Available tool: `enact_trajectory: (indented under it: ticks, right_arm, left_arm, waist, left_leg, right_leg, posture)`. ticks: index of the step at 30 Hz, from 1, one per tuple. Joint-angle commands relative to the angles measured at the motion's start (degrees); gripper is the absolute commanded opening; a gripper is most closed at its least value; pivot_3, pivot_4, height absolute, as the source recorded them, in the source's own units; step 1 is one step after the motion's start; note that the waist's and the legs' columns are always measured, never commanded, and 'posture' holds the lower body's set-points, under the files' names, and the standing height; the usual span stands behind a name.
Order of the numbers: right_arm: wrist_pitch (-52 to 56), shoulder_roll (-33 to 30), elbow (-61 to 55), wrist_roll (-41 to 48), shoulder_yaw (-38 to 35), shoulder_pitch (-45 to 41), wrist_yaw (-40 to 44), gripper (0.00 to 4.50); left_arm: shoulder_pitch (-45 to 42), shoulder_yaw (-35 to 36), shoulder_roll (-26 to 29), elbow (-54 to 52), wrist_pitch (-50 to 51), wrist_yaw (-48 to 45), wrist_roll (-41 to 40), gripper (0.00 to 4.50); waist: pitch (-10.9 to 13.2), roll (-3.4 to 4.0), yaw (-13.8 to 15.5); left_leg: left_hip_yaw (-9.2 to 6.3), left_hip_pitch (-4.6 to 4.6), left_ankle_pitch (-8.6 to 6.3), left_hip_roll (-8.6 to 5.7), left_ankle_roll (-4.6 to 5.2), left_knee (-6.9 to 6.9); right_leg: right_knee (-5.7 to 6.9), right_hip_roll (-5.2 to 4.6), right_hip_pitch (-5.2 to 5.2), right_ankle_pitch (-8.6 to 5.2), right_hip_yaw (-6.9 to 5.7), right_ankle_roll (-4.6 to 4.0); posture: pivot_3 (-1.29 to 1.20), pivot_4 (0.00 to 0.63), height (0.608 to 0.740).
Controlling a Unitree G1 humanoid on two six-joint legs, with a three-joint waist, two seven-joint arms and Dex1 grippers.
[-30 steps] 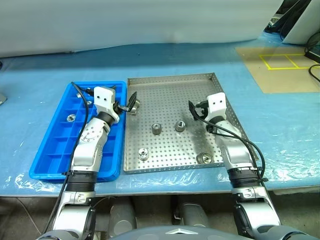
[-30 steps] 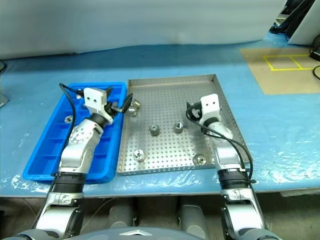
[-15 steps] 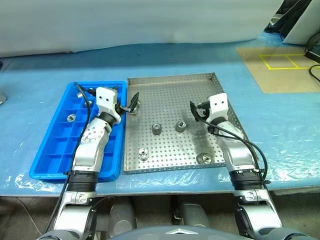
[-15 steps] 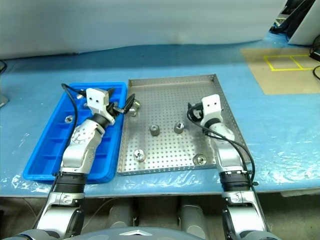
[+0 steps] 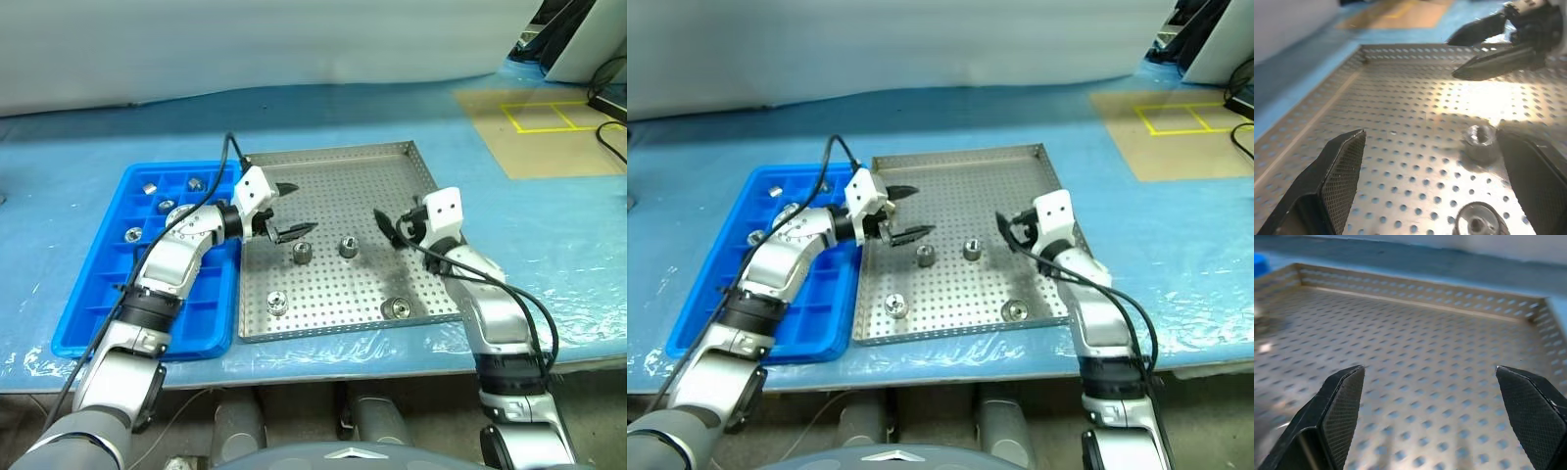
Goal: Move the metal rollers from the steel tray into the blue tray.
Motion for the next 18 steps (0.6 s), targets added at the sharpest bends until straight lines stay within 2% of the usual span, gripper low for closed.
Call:
enact_trajectory:
  ticks: [1, 11, 18]
  right_arm:
    - [4.0, -2.8, -8.2, 4.2, -1.0, 2.4, 3.7, 4.49]
    - [13.9, -8.6, -20.3, 16.6, -2.2, 12.9, 12.1, 4.49]
    - [6.9, -8.7, -20.2, 12.1, 1.1, 20.7, 11.0, 4.49]
  left_arm:
    - [-3.0, -2.6, 0.6, 7.4, -6.4, -4.7, 3.6, 4.50]
    - [-6.6, -4.6, -5.0, 19.9, -13.4, -6.6, 8.0, 4.50]
    - [-6.1, -6.4, -4.6, 21.7, -15.3, -9.8, 11.1, 4.50]
  waist:
    - [0.0, 0.00, -0.1]
    - [0.0, -0.01, -0.9]
    - [0.0, -0.02, -1.5]
  left_leg:
    - [0.02, 0.01, 0.00, 0.00, 0.00, 0.01]
    - [0.04, 0.14, -0.15, 0.01, 0.25, 0.06]
    - [0.04, 0.17, -0.17, 0.01, 0.27, 0.06]
  right_leg:
    - [0.01, 0.00, 0.00, 0.00, 0.02, 0.00]
    - [-0.06, -0.01, 0.20, 0.00, 0.03, -0.01]
    - [-0.12, -0.02, 0.22, -0.01, 0.02, 0.00]
  posture:
    - [-0.34, 0.150, 0.740]
    - [-0.39, 0.150, 0.740]
    - [-0.40, 0.150, 0.740]
